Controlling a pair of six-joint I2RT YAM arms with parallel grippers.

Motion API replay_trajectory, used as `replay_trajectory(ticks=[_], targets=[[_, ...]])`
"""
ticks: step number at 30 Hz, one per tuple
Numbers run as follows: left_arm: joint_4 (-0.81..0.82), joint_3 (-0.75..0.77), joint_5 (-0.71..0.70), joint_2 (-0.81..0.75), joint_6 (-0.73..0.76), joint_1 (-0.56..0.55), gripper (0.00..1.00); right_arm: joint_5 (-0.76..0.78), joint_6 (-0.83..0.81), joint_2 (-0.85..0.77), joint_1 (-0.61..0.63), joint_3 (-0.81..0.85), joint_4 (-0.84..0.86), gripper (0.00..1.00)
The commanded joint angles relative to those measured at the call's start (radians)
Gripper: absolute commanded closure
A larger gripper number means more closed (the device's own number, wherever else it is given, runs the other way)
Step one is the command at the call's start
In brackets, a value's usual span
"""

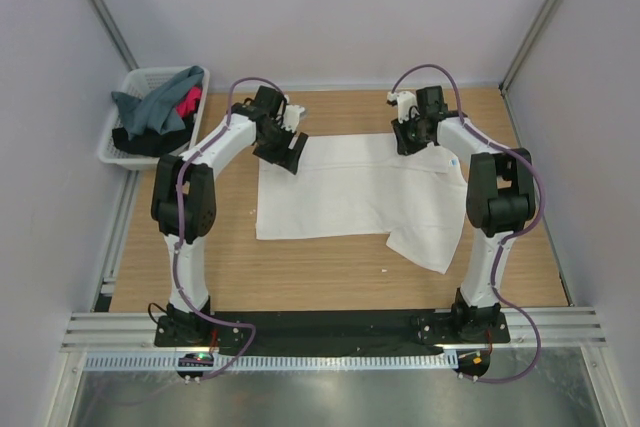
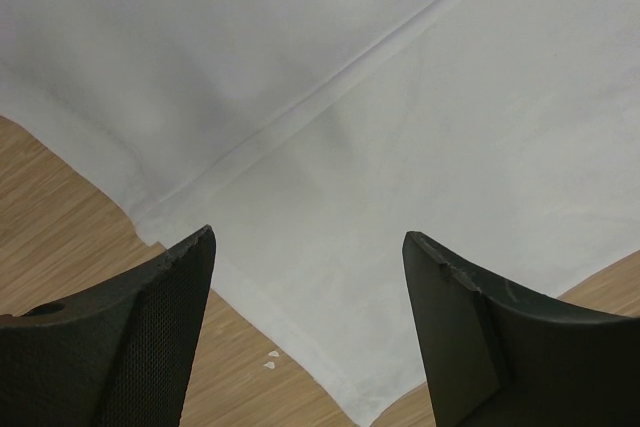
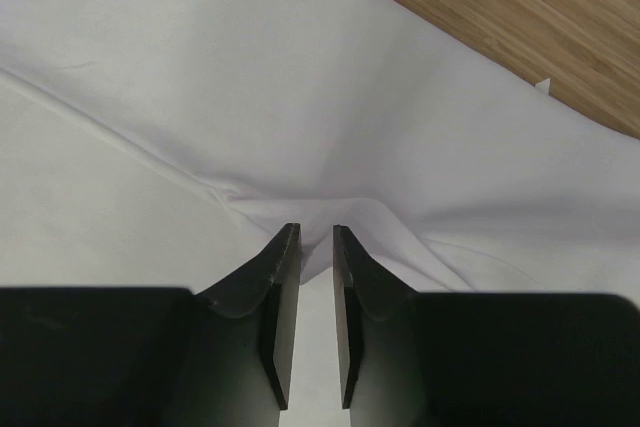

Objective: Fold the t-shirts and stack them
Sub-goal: Fold the tshirt

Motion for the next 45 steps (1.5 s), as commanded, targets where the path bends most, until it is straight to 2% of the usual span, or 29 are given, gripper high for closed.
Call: replay_trajectory(ticks=[1,2,3,5,15,20,22,24,28,36,40,43,45], targets=[[0.025,-0.011,-0.010,-0.061,0.010,0.002,0.23,-0.017,-0.013,-0.022,-0.003,0.002,-0.002,0.80],[0.029,-0.014,-0.010,-0.066,0.012,0.002,0.23,-0.017,-0.015,-0.023,-0.002,0.001,-0.005,0.83],[0.029,-0.014,-0.010,-0.066,0.012,0.002,0.23,-0.017,-0.016,-0.029,-0.002,-0.001,-0.007,0.92],[0.032,-0.017,-0.015,-0.072,0.012,0.003,0.23,-0.018,-0.021,-0.040,0.001,-0.008,-0.014,0.98],[0.048,-0.034,-0.017,-0.094,0.007,0.003,0.23,-0.026,-0.015,-0.180,0.007,-0.168,-0.014,0.99],[0.051,-0.054,-0.010,-0.114,0.012,0.002,0.23,-0.014,-0.030,-0.217,0.006,-0.192,-0.011,0.98],[0.051,-0.065,-0.014,-0.120,0.012,0.003,0.23,0.017,-0.016,-0.220,0.006,-0.186,0.013,0.74],[0.058,-0.074,-0.018,-0.121,0.009,0.003,0.23,0.038,-0.009,-0.192,0.006,-0.150,0.018,0.56],[0.060,-0.088,-0.014,-0.130,0.003,0.003,0.23,0.054,-0.012,-0.125,0.006,-0.084,0.022,0.52],[0.062,-0.099,-0.040,-0.143,0.015,0.003,0.23,0.043,-0.016,-0.017,0.006,0.001,0.019,0.53],[0.062,-0.097,-0.047,-0.141,0.019,0.003,0.23,0.029,-0.013,-0.017,0.007,0.010,0.007,0.54],[0.065,-0.092,-0.050,-0.138,0.019,0.003,0.23,0.014,-0.016,-0.023,0.009,-0.001,-0.005,0.62],[0.063,-0.088,-0.050,-0.134,0.019,0.003,0.23,0.003,-0.022,-0.029,0.007,-0.008,-0.008,0.76]])
